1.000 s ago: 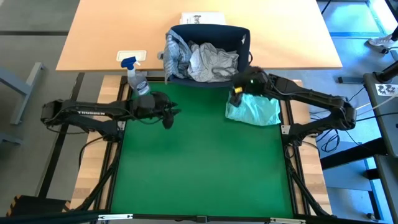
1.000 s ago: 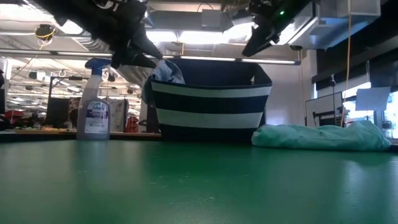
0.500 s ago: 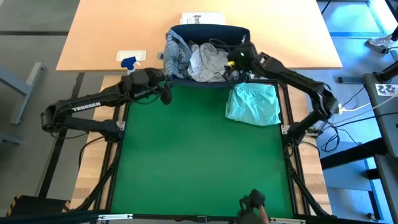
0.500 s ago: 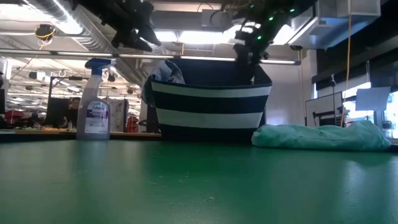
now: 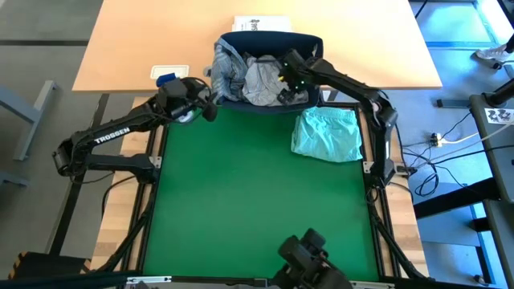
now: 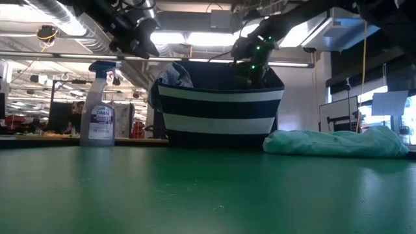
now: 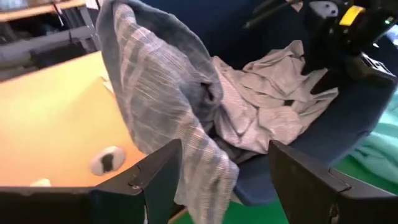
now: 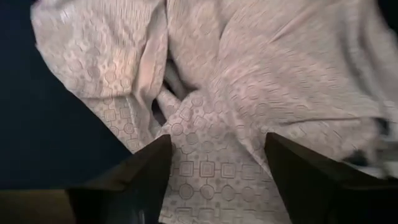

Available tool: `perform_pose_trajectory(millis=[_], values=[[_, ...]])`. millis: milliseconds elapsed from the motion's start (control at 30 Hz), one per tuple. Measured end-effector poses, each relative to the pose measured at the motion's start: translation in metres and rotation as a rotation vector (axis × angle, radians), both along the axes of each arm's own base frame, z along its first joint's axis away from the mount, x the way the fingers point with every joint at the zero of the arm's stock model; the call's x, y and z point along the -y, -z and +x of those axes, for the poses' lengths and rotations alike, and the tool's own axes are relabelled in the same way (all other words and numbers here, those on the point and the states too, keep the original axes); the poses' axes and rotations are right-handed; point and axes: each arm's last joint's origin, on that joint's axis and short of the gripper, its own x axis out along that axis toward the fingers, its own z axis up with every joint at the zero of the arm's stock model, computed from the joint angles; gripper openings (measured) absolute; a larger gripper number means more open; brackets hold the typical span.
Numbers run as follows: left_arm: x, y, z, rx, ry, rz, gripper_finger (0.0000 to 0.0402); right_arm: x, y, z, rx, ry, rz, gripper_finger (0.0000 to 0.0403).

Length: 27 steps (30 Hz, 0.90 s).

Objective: Fold laundry
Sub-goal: Remove the white polo shirt from the blue laundry bin

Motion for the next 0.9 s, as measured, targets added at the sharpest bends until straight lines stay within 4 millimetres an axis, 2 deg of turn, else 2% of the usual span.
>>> perform_pose_trajectory(millis=[167, 433, 500, 567, 633, 700, 900], values=[[0.0, 0.0, 0.0, -0.045, 0.024, 0.032, 0.0232, 0.002, 0.005, 0.001, -0.023, 0.014, -0.008, 0.0196], [0.0, 0.0, 0.0, -0.1, 0.048, 0.076, 0.0232, 0.006, 0.005, -0.001, -0.056, -0.001, -0.053, 0.0022], [0.0, -0.001, 0.0, -0.115, 0.055, 0.087, 0.0232, 0.006, 0.005, -0.001, -0.066, -0.008, -0.065, 0.001], [0.0, -0.001, 0.0, -0.126, 0.06, 0.096, 0.0232, 0.006, 0.001, -0.002, -0.072, -0.006, -0.08, 0.0017], [0.0, -0.001, 0.0, -0.137, 0.065, 0.104, 0.0232, 0.005, -0.01, -0.003, -0.049, -0.005, -0.099, 0.0014], [0.0, -0.001, 0.0, -0.148, 0.069, 0.113, 0.0232, 0.004, -0.029, -0.004, 0.002, -0.008, -0.132, 0.0005], [0.0, -0.001, 0.0, -0.16, 0.075, 0.122, 0.0232, -0.002, -0.108, -0.009, 0.203, -0.014, -0.278, 0.0003]])
